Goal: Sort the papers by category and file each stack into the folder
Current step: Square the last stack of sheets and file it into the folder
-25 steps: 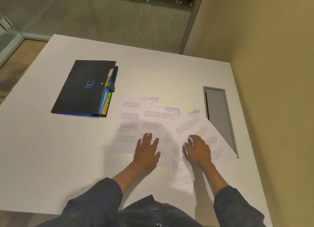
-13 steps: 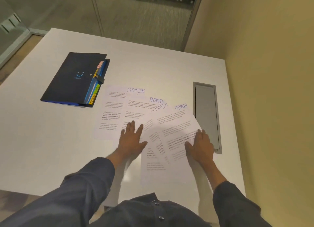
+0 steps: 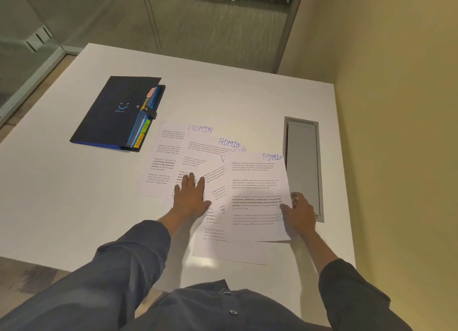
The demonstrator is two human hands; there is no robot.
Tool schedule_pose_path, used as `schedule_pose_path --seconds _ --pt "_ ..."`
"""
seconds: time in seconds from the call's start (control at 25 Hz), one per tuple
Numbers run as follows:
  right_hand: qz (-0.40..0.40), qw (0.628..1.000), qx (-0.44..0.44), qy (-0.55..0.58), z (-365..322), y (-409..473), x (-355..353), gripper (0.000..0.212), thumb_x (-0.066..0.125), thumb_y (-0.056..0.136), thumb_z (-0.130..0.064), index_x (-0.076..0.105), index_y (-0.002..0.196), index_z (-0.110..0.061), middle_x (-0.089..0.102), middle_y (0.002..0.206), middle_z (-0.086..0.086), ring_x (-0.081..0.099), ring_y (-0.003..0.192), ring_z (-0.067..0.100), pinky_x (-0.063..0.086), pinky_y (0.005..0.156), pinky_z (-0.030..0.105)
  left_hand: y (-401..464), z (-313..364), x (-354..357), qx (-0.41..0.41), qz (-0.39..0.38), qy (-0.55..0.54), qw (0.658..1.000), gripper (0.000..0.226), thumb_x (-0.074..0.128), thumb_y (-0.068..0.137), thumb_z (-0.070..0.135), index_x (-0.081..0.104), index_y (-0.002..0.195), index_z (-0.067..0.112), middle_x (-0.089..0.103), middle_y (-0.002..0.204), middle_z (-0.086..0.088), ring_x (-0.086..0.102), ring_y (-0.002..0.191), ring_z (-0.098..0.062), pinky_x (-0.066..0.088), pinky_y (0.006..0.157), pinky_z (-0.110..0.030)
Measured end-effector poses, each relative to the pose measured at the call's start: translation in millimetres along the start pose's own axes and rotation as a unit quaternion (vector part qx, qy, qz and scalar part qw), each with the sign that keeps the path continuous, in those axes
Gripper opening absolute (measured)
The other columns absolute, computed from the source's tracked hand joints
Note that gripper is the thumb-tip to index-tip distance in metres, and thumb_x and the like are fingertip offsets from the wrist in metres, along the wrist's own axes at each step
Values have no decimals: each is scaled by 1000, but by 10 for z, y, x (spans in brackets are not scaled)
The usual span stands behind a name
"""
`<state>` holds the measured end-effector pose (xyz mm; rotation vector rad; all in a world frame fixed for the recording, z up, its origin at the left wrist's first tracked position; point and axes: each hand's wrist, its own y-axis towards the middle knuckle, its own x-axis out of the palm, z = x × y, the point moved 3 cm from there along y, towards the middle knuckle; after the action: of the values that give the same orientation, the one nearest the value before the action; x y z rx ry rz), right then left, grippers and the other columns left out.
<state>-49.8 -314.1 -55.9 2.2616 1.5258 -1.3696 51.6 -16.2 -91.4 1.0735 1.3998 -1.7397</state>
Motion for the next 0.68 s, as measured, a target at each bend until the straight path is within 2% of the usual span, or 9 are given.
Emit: schedule_pose_path --seconds 0.12,0.2,0.28,0.32,0.4,0.44,0.48,0.56,0.68 --pt "-39 997 -22 59 -54 9 -11 25 56 97 -11 63 121 -4 69 109 9 61 83 21 42 56 14 59 -40 -93 6 10 -11 1000 83 53 88 53 16 150 13 4 159 -17 3 147 -33 16 116 -50" --pt "-37 993 -32 104 -120 -13 -52 22 55 98 -8 66 115 -3 70 105 11 64 82 22 44 53 8 76 -65 -189 16 37 -56 998 75 50 87 57 32 141 8 23 154 -18 17 144 -32 24 113 -45" --pt "-36 983 -30 178 -177 -16 -69 19 55 97 -9 68 112 -6 72 105 12 69 86 24 50 57 10 55 -67 -324 3 55 -211 976 69 50 88 59 47 128 4 49 135 -14 43 129 -31 36 100 -38" --pt "-35 977 -22 211 -237 -34 -81 21 56 97 -10 68 114 -8 72 106 12 70 89 25 51 59 14 21 -63 -405 -24 34 -341 939 66 55 88 56 50 128 4 57 126 -12 53 118 -28 41 92 -34" --pt "-34 966 -2 257 -385 -87 -65 27 59 96 -15 64 122 -10 71 109 10 70 89 21 51 63 19 -69 -53 -557 -66 -53 -598 797 53 68 86 42 57 126 8 68 106 -7 62 87 -18 49 66 -23" --pt "-35 961 5 275 -439 -93 -26 29 60 95 -16 62 124 -12 71 108 9 69 88 19 50 65 21 -115 -56 -617 -56 -100 -669 734 40 70 86 34 62 118 10 69 94 -5 59 73 -14 47 53 -19" --pt "-41 956 10 292 -521 -119 9 28 61 95 -16 61 123 -13 72 106 7 69 86 18 51 67 23 -166 -67 -681 -33 -139 -703 697 27 69 87 26 66 109 11 69 89 -5 58 66 -14 44 46 -18" --pt "-61 949 3 309 -696 -135 120 24 61 95 -16 63 119 -16 74 103 6 69 85 17 54 73 28 -233 -128 -784 1 -158 -740 654 23 62 90 9 66 112 7 71 104 -11 69 77 -23 53 55 -24" --pt "-83 944 15 318 -874 -64 295 21 63 94 -26 69 113 -19 73 110 4 68 96 19 53 83 35 -249 -315 -904 4 -90 -744 662 27 57 92 2 63 118 8 70 113 -12 70 98 -26 58 78 -34"
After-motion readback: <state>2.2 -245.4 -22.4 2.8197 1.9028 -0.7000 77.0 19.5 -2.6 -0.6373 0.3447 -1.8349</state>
